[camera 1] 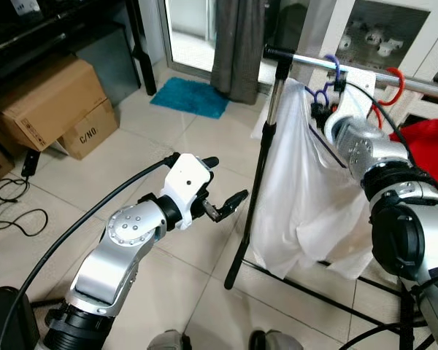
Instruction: Hang hanger
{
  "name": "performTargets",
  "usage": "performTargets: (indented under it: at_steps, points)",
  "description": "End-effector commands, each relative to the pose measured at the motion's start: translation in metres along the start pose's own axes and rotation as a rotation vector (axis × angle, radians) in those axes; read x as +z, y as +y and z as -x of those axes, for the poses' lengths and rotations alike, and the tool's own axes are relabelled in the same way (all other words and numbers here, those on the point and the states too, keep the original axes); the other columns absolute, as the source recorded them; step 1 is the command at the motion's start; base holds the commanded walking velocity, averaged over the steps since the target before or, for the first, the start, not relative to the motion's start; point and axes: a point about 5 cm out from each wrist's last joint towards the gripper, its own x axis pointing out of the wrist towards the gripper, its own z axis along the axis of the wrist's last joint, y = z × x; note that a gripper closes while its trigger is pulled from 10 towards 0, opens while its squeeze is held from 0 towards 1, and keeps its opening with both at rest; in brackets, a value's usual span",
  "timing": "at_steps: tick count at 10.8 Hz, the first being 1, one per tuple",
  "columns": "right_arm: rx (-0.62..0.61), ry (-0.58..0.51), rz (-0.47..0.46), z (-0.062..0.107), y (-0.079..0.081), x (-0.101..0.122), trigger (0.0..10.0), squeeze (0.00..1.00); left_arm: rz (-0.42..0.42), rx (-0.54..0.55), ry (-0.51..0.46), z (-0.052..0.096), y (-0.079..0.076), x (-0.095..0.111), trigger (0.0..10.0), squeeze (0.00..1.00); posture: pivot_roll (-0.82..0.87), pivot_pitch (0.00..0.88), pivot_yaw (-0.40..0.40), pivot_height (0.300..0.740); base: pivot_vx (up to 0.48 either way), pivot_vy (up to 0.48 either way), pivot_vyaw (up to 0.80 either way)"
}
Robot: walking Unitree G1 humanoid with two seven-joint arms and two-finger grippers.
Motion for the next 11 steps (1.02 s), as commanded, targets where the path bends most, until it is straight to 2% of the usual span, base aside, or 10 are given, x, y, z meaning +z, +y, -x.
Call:
performTargets:
  at_steps: [1,2,11]
  points:
    - [-0.001,-0.039,-0.015,0.0006,-0.0032,0.0124,4.5,0.00,-0.009,0.002,-0.011,0.0013,0.0021,0.0050,10.0,0.00,-0.02,0.149,0.013,0.740,0.000,0.000,0.00]
    - [-0.012,-0.026,0.009,0.0010,-0.0062,0.0109,0.0,0.00,-0.010,0.002,-0.012,-0.0003,0.0017,0.0051,10.0,0.00,-0.02,0.141,0.011,0.740,0.000,0.000,0.00]
    - [0.009,-0.029,0.017,0.0009,-0.0045,0.0137,0.0,0.00,-0.027,0.011,-0.020,-0.0023,0.0051,0.0085,10.0,0.00,-0.02,0.111,0.015,0.740,0.000,0.000,0.00]
